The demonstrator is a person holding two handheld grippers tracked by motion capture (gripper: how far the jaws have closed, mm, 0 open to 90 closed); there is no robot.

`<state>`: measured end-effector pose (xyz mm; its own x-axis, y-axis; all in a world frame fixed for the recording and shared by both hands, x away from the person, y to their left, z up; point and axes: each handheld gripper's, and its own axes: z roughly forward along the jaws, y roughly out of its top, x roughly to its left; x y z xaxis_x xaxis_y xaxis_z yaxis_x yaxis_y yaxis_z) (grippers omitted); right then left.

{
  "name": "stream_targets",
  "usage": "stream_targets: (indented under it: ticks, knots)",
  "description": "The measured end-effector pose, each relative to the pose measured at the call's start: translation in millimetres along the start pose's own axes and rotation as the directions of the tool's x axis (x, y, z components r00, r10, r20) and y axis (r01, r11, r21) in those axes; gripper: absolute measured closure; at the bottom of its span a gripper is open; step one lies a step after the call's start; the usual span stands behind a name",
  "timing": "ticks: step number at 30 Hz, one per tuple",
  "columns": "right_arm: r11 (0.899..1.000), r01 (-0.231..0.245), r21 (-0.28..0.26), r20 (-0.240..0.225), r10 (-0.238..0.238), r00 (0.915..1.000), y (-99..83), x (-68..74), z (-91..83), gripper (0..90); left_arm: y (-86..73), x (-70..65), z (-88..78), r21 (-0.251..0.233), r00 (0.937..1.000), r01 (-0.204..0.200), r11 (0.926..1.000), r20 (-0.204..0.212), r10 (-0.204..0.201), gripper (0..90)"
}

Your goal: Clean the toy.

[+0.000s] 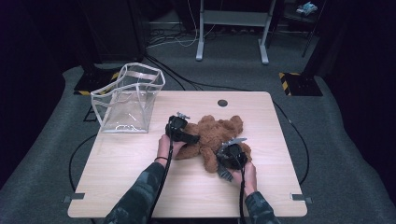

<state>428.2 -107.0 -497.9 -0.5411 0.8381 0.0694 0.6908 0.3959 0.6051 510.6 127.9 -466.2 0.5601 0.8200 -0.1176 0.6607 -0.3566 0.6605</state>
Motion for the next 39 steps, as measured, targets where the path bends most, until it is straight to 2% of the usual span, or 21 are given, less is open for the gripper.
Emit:
stream_targets:
  ticks: [2,3,8,9,12,15,18,21,24,26,27,29,31,33,36,38,39]
  knots:
    - [1.000,0.012,0.028,-0.004,-0.012,0.9999,2.5,0.9,-3.2,78.1,-0.6,0.3,-0.2,-0.003,1.0000,0.004,1.0000,0.003,-0.004,4.9]
    - [0.999,0.022,0.029,-0.006,-0.022,0.9997,5.7,0.9,-10.1,78.0,-0.9,0.6,-0.4,-0.003,1.0000,0.002,1.0000,0.004,-0.002,5.0]
    - [0.995,0.024,-0.092,-0.030,-0.027,0.9992,24.3,3.5,-43.9,77.5,-1.4,1.6,-0.2,-0.002,0.9999,0.007,1.0000,0.009,-0.007,5.0]
    - [0.990,0.035,-0.136,-0.022,-0.038,0.9990,30.4,4.4,-50.1,77.5,-1.4,1.3,-0.1,-0.005,1.0000,0.006,1.0000,0.007,-0.005,5.0]
    - [0.980,0.035,-0.194,0.002,-0.036,0.9994,43.7,3.1,-55.4,77.4,-1.8,0.6,-0.2,-0.006,1.0000,0.001,1.0000,0.005,-0.001,5.0]
    - [0.986,0.006,-0.167,-0.011,-0.008,0.9999,47.7,1.2,-39.5,77.6,-1.8,0.3,0.0,-0.003,1.0000,-0.003,1.0000,0.004,0.003,5.0]
    - [0.992,-0.001,-0.129,-0.010,0.000,0.9999,38.4,1.2,-22.3,78.0,-2.5,-1.8,-0.3,0.006,0.9998,-0.022,0.9997,-0.002,0.022,5.0]
    - [0.993,-0.012,-0.116,-0.023,0.009,0.9997,29.6,0.2,-19.2,78.4,-3.7,-2.7,0.1,-0.005,0.9998,-0.020,0.9998,-0.005,0.020,4.9]
    - [0.998,0.005,-0.064,-0.020,-0.007,0.9998,20.1,1.3,-13.0,78.4,-3.9,-2.8,-0.2,-0.003,0.9998,-0.019,0.9998,-0.004,0.019,5.0]
    - [1.000,0.012,0.004,-0.020,-0.012,0.9997,10.4,1.9,-2.8,78.4,-4.5,-1.8,0.0,-0.008,0.9999,-0.012,0.9999,-0.002,0.012,4.9]
    - [1.000,0.012,0.012,-0.027,-0.012,0.9996,5.3,2.0,1.4,78.3,-4.4,-1.4,-0.2,-0.005,0.9999,-0.017,0.9999,0.000,0.017,5.0]
    - [1.000,0.007,-0.002,-0.033,-0.007,0.9994,1.9,1.3,0.3,78.3,-4.4,-1.3,-0.3,-0.006,0.9999,-0.014,0.9999,0.001,0.014,5.0]
    - [1.000,0.004,0.004,-0.042,-0.004,0.9991,5.7,1.9,-6.1,78.0,-4.5,-0.3,-0.6,-0.005,0.9999,-0.012,0.9999,0.006,0.012,5.0]
    - [1.000,0.005,-0.013,-0.048,-0.006,0.9988,10.4,2.7,-14.6,78.0,-4.7,0.7,-0.8,-0.004,0.9999,-0.009,1.0000,0.009,0.009,5.0]
    - [0.997,0.009,-0.082,-0.039,-0.012,0.9992,22.2,6.1,-33.8,78.0,-5.2,1.2,-0.1,-0.011,0.9999,-0.004,0.9999,0.011,0.004,5.0]
    - [0.989,0.027,-0.148,-0.034,-0.033,0.9989,32.7,6.4,-46.5,77.9,-4.9,0.5,-0.1,-0.008,0.9999,-0.004,1.0000,0.012,0.004,5.0]
    - [0.985,0.018,-0.171,-0.044,-0.026,0.9987,37.5,6.8,-49.8,77.9,-4.9,0.2,0.1,-0.011,0.9999,-0.002,0.9999,0.011,0.002,5.0]
